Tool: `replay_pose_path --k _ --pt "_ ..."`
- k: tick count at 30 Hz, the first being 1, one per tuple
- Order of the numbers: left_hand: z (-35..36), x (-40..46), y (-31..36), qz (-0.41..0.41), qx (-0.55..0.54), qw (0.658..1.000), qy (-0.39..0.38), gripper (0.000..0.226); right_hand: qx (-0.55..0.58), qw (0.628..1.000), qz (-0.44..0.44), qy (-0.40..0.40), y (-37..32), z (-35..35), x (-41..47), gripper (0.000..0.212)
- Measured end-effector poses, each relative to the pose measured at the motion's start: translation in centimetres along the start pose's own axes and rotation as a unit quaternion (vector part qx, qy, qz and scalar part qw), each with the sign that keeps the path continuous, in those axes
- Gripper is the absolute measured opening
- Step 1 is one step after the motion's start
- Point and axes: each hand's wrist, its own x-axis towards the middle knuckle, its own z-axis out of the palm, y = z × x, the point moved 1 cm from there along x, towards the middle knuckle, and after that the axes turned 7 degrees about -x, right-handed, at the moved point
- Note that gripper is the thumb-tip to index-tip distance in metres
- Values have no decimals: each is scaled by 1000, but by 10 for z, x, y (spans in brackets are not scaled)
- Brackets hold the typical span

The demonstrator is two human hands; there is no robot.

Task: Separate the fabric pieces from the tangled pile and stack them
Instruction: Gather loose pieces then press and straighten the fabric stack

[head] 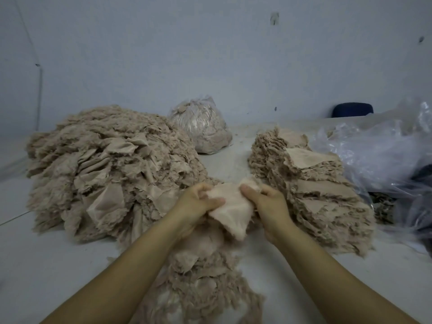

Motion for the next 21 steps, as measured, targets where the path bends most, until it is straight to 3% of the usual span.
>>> replay_pose_path --k 3,5,6,8,10,12,13,14,15,17,18,21 --pt "0 26 11 30 -9 996 81 21 -58 996 -24 61 -4 -5 27 16" --pt "-8 36 10 33 102 989 106 24 -109 992 -15 67 1 -10 37 17" --pt "-15 37 7 37 183 978 91 24 -142 988 -6 64 7 -13 38 20" --pt "-28 29 -1 14 318 948 -10 26 -191 978 -1 81 23 -20 33 26" --pt "-38 16 -10 -59 427 894 -123 36 -207 973 -23 96 36 -22 21 26" --pt "-44 8 -17 -89 552 817 -141 53 -202 978 -33 29 44 -14 8 31" --pt "-44 5 -18 -76 570 808 -130 52 -201 979 -24 -21 45 -8 -1 35" --pt "-43 4 -18 -51 545 828 -123 39 -201 977 -11 -69 45 -2 -10 37" --pt "-42 2 -16 -36 478 870 -114 24 -195 975 5 -107 43 4 -18 38" --pt "-38 -5 -8 -41 285 953 -92 11 -142 977 50 -153 36 13 -33 39" --pt "-35 -7 -5 -56 186 977 -86 9 -103 978 72 -167 33 16 -38 44" --pt "-23 -16 0 -75 5 995 -68 9 1 974 117 -196 27 21 -49 47"
